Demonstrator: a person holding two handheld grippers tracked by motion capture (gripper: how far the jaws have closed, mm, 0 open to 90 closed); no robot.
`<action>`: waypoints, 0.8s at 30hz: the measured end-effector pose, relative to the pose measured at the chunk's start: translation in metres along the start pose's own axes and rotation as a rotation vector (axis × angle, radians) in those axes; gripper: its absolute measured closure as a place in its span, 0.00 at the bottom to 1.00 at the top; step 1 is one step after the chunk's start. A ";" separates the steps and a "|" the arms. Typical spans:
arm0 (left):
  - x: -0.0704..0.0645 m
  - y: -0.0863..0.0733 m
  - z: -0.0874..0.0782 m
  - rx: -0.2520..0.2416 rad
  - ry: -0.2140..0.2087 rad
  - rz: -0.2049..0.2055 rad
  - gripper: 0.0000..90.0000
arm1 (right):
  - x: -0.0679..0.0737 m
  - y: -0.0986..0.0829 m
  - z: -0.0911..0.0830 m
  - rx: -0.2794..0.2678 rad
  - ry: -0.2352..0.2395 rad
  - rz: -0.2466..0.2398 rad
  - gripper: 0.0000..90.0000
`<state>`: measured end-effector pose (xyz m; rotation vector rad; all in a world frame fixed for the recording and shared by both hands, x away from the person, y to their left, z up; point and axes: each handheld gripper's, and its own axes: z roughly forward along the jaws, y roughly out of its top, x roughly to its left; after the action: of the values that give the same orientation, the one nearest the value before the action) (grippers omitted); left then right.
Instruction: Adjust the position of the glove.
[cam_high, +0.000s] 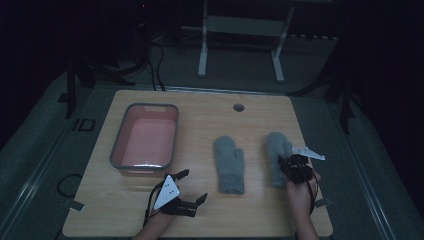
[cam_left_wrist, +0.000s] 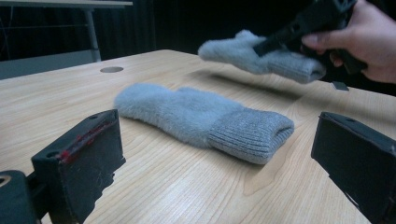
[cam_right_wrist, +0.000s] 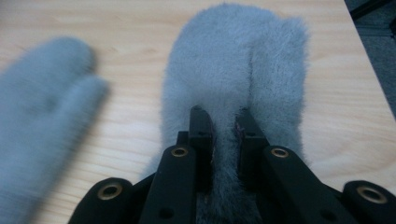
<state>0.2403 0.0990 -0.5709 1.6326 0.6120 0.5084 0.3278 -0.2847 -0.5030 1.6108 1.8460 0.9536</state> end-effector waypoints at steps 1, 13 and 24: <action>0.000 0.000 0.000 0.000 0.000 0.001 0.03 | 0.007 0.003 -0.002 -0.007 0.007 0.004 0.90; 0.000 0.000 0.000 -0.001 -0.004 0.000 0.03 | 0.086 0.018 -0.004 0.003 0.112 0.033 0.90; 0.001 0.000 -0.001 0.000 -0.005 -0.008 0.03 | 0.134 0.016 0.015 0.051 0.157 0.020 0.90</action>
<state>0.2405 0.0999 -0.5709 1.6307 0.6148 0.4980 0.3261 -0.1501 -0.4902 1.6276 1.9765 1.0774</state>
